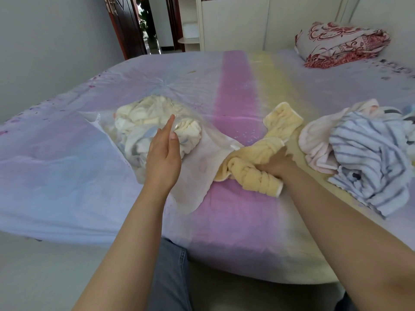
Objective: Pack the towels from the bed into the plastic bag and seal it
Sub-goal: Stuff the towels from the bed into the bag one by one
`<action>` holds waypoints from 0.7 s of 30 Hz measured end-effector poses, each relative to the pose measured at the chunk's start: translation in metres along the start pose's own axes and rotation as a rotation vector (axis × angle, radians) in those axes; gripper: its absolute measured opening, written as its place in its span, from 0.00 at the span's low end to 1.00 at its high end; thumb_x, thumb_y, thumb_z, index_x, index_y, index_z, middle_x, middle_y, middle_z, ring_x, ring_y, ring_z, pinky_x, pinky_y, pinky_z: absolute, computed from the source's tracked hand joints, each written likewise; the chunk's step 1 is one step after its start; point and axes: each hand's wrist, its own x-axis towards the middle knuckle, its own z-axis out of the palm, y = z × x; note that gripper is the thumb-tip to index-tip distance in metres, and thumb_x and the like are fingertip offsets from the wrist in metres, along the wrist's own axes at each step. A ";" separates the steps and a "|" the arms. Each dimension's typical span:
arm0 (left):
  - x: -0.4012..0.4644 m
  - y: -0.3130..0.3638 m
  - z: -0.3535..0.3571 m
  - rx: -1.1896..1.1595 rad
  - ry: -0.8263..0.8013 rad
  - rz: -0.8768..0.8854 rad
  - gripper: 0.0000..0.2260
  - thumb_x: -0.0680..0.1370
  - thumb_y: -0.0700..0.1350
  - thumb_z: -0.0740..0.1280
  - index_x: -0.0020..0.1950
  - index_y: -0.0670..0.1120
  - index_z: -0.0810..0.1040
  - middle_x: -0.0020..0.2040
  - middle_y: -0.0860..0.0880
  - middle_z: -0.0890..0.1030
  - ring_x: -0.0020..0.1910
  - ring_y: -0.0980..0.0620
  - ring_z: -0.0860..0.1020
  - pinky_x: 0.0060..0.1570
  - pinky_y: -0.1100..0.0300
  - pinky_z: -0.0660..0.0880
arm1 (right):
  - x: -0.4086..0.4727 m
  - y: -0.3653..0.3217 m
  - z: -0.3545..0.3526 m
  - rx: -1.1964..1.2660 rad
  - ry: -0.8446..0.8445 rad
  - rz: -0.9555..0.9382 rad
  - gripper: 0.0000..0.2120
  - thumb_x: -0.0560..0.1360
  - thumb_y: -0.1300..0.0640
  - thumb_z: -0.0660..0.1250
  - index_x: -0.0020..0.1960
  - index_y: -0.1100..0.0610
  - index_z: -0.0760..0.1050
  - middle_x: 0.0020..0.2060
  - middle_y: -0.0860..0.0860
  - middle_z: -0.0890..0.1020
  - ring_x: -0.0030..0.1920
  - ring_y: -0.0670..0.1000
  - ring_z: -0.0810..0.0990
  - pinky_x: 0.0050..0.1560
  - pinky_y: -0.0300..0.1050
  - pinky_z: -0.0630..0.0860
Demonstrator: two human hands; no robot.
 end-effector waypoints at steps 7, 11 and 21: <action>-0.002 0.000 -0.003 -0.015 -0.004 0.008 0.21 0.82 0.55 0.48 0.76 0.57 0.61 0.76 0.56 0.64 0.77 0.56 0.57 0.76 0.49 0.56 | -0.048 -0.003 0.001 0.089 0.144 -0.330 0.14 0.71 0.47 0.66 0.52 0.52 0.78 0.54 0.55 0.81 0.56 0.57 0.79 0.55 0.49 0.75; -0.003 0.005 -0.007 -0.043 -0.002 0.007 0.19 0.85 0.50 0.49 0.76 0.54 0.61 0.76 0.56 0.64 0.75 0.59 0.59 0.76 0.56 0.55 | -0.108 -0.006 -0.004 0.177 0.472 -0.634 0.20 0.68 0.41 0.70 0.59 0.42 0.76 0.75 0.50 0.54 0.76 0.52 0.53 0.73 0.49 0.58; -0.008 0.022 -0.019 -0.125 -0.054 -0.078 0.19 0.85 0.52 0.49 0.76 0.55 0.62 0.75 0.57 0.63 0.70 0.66 0.60 0.69 0.67 0.57 | -0.191 -0.053 -0.004 1.018 0.557 -1.116 0.25 0.71 0.43 0.70 0.64 0.46 0.64 0.60 0.32 0.74 0.64 0.37 0.73 0.65 0.34 0.67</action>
